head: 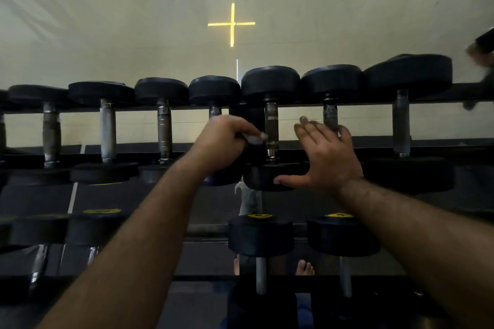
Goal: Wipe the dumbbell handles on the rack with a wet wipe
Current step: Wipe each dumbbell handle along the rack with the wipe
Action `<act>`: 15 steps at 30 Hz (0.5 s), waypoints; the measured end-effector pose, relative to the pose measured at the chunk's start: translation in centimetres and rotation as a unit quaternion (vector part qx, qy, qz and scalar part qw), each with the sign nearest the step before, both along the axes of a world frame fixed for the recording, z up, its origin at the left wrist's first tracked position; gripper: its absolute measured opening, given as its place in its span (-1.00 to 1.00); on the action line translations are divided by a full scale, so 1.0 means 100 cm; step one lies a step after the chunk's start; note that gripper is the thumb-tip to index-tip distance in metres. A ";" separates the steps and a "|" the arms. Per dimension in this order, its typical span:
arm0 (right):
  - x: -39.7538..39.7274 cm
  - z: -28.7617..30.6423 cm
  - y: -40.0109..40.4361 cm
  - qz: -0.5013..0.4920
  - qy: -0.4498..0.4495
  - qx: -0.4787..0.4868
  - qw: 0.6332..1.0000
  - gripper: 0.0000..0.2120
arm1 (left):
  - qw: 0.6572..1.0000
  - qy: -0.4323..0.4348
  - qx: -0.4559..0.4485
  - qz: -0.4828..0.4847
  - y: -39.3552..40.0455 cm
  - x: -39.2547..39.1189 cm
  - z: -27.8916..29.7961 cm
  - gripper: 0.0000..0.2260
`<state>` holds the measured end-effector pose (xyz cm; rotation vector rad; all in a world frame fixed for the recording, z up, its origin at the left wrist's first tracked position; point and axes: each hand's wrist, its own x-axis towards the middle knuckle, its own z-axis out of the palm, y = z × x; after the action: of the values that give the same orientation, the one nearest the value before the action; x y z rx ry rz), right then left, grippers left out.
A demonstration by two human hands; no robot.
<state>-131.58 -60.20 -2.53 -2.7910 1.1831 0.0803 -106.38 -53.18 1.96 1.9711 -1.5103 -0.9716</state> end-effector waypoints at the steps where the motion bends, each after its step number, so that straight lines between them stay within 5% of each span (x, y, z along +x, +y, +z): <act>1: 0.007 0.003 0.004 0.036 -0.020 -0.009 0.999 0.20 | 0.994 0.046 -0.040 0.088 0.003 0.003 0.000 -0.82; 4: 0.061 0.021 0.025 0.088 0.057 0.075 0.992 0.01 | 0.933 0.163 -0.119 0.299 0.011 0.009 -0.004 -0.71; 6: 0.106 0.028 0.042 0.033 0.178 0.144 0.973 -0.17 | 0.898 0.192 -0.156 0.363 0.018 0.010 0.001 -0.70; 9: 0.144 0.026 0.059 0.016 0.312 0.104 0.944 -0.57 | 0.872 0.219 -0.190 0.394 0.030 0.010 0.012 -0.73; 15: 0.144 0.011 0.065 -0.030 0.245 0.084 0.965 -0.78 | 0.878 0.232 -0.195 0.370 0.047 0.005 0.019 -0.74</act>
<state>-117.21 -53.75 -1.39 -2.6562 1.2762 0.8669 -105.89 -48.48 3.82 1.6348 -0.5359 -0.6545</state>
